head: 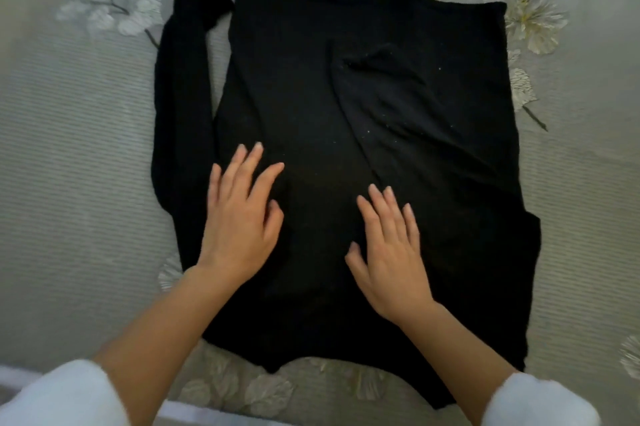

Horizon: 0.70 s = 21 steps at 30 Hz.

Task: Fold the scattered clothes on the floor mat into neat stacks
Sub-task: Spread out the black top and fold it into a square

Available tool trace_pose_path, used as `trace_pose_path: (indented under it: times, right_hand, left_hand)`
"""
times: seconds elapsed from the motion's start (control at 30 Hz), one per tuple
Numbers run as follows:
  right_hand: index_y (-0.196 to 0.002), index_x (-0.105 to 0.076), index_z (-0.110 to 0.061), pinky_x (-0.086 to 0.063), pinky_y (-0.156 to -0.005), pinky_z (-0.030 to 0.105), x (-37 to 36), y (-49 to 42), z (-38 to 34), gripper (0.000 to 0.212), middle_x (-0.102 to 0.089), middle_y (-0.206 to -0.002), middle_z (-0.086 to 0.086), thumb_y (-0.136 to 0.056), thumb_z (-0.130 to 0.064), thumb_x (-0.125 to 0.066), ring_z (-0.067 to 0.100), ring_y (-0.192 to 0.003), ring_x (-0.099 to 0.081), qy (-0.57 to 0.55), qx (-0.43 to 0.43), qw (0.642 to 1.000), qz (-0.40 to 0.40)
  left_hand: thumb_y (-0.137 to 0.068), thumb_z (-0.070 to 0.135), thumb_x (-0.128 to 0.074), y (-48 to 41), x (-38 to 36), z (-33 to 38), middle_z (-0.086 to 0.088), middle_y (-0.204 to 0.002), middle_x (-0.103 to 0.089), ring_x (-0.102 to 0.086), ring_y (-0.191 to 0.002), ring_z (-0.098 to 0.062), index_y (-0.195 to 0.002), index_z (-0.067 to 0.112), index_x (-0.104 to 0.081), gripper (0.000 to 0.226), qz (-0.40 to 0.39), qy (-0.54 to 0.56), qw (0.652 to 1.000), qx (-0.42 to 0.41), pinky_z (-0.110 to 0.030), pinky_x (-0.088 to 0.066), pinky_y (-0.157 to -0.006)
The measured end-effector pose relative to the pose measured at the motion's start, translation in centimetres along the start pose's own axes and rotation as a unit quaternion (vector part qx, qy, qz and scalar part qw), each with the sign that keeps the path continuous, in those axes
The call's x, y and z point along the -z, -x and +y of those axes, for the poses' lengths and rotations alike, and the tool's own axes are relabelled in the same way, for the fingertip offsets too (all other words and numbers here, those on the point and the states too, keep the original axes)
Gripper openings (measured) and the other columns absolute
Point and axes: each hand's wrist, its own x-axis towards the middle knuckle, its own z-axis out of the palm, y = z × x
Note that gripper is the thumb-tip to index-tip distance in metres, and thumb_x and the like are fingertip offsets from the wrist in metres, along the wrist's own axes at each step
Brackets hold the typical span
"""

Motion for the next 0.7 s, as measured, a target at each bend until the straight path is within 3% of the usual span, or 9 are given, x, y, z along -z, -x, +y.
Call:
trace_pose_path:
  times: [0.13,0.23,0.33,0.47,0.57,0.63,0.7]
  right_hand:
    - [-0.151,-0.017,-0.014,0.003,-0.119,0.037,-2.1,-3.2,-6.7,0.069,-0.010,-0.160,0.004,-0.092,-0.036,-0.044,0.018,-0.147,0.003,0.013,0.079,0.996,-0.026]
    - [-0.152,-0.002,-0.021,0.007,-0.118,0.036,-3.7,-5.4,-8.9,0.070,0.004,-0.160,0.001,-0.094,-0.045,-0.032,0.015,-0.145,0.015,0.025,0.088,0.994,-0.059]
    - [-0.149,0.012,-0.028,0.011,-0.118,0.037,-5.1,-5.7,-9.2,0.067,0.015,-0.158,-0.001,-0.093,-0.053,-0.017,0.015,-0.144,0.022,0.075,0.075,0.991,-0.077]
    - [-0.150,0.007,-0.028,0.010,-0.117,0.036,-5.5,-5.5,-9.4,0.068,0.009,-0.158,0.000,-0.094,-0.054,-0.020,0.019,-0.146,0.013,0.110,0.066,0.990,-0.063]
    - [-0.151,0.005,-0.027,0.007,-0.118,0.037,-5.6,-5.5,-9.7,0.067,0.005,-0.159,0.002,-0.095,-0.053,-0.022,0.019,-0.147,0.010,0.127,0.061,0.988,-0.061]
    - [-0.151,0.004,-0.027,0.004,-0.118,0.039,-5.5,-5.5,-9.9,0.067,0.003,-0.159,0.002,-0.095,-0.053,-0.021,0.019,-0.147,0.010,0.136,0.059,0.987,-0.063]
    - [-0.152,-0.001,-0.025,0.001,-0.119,0.040,-5.4,-5.5,-10.0,0.067,-0.001,-0.160,0.004,-0.094,-0.052,-0.021,0.020,-0.148,0.007,0.141,0.057,0.986,-0.065]
  left_hand:
    - [-0.087,0.032,-0.061,-0.9,2.4,-5.2,-0.013,-0.151,-0.024,-0.021,-0.137,-0.031,-0.141,0.018,-0.036,0.061,0.051,0.014,0.973,0.226,-0.050,-0.020,-0.112]
    - [-0.083,0.047,-0.065,-2.2,2.8,-6.8,-0.011,-0.144,-0.026,-0.029,-0.132,-0.026,-0.145,0.018,-0.028,0.077,0.067,0.143,0.935,0.319,-0.032,-0.027,-0.104]
    - [-0.078,0.051,-0.069,-2.5,2.5,-7.6,-0.007,-0.137,-0.031,-0.035,-0.127,-0.023,-0.142,0.023,-0.030,0.081,0.062,0.196,0.916,0.346,-0.026,-0.029,-0.093]
    - [-0.072,0.066,-0.065,-2.5,3.0,-8.4,-0.003,-0.125,-0.038,-0.037,-0.119,-0.022,-0.125,0.025,-0.049,0.068,-0.011,0.137,0.938,0.318,-0.028,-0.034,-0.086]
    - [-0.081,0.049,-0.065,-3.2,3.4,-9.0,-0.006,-0.116,-0.052,-0.049,-0.107,-0.022,-0.104,0.014,-0.062,0.043,-0.030,0.123,0.945,0.301,-0.027,-0.039,-0.075]
    - [-0.081,0.031,-0.066,-3.1,4.5,-9.8,-0.002,-0.085,-0.065,-0.059,-0.077,-0.009,-0.080,0.011,-0.065,0.020,0.037,0.249,0.914,0.319,-0.018,-0.040,-0.058]
    - [-0.077,0.022,-0.066,-1.8,5.9,-11.0,0.011,-0.058,-0.057,-0.049,-0.051,0.002,-0.068,0.013,-0.060,0.014,0.138,0.389,0.837,0.359,-0.011,-0.034,-0.046]
